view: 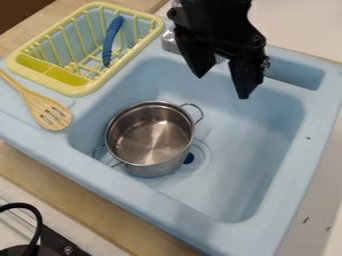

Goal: Move the wooden spatula in the sink

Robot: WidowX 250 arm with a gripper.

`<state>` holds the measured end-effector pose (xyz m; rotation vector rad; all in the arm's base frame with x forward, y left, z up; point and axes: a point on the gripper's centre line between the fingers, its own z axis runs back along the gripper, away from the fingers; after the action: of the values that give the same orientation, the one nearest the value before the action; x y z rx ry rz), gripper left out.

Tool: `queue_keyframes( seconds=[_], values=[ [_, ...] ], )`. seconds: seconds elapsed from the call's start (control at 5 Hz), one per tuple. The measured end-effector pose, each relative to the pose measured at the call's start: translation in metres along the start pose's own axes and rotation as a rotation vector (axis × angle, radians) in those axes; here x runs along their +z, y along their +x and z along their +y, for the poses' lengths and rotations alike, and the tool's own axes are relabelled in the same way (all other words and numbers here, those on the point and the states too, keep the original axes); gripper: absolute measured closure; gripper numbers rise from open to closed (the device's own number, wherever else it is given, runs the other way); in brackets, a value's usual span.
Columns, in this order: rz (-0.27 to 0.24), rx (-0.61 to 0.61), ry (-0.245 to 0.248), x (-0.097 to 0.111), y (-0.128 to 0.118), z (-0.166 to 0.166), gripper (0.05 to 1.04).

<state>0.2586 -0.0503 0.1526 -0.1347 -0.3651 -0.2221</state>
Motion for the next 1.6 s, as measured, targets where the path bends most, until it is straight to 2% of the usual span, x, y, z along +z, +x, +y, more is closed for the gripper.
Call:
queue_keyframes(
  seconds=[0.2, 0.4, 0.6, 1.0, 1.2, 1.4, 1.6],
  values=[
    [0.023, 0.009, 0.001, -0.003, -0.004, 0.001, 0.085],
    [0.085, 0.143, 0.072, 0.004, -0.019, 0.02, 0.085],
    [0.118, 0.296, 0.167, 0.013, -0.035, 0.041, 0.085],
    [0.113, 0.75, 0.358, 0.035, -0.07, 0.109, 0.085],
    [0.123, 0.998, 0.391, 0.043, -0.077, 0.134, 0.085],
    [0.088, 1.215, 0.461, 0.054, -0.087, 0.151, 0.085],
    [0.101, 1.308, 0.447, 0.067, -0.093, 0.166, 0.085]
  ],
)
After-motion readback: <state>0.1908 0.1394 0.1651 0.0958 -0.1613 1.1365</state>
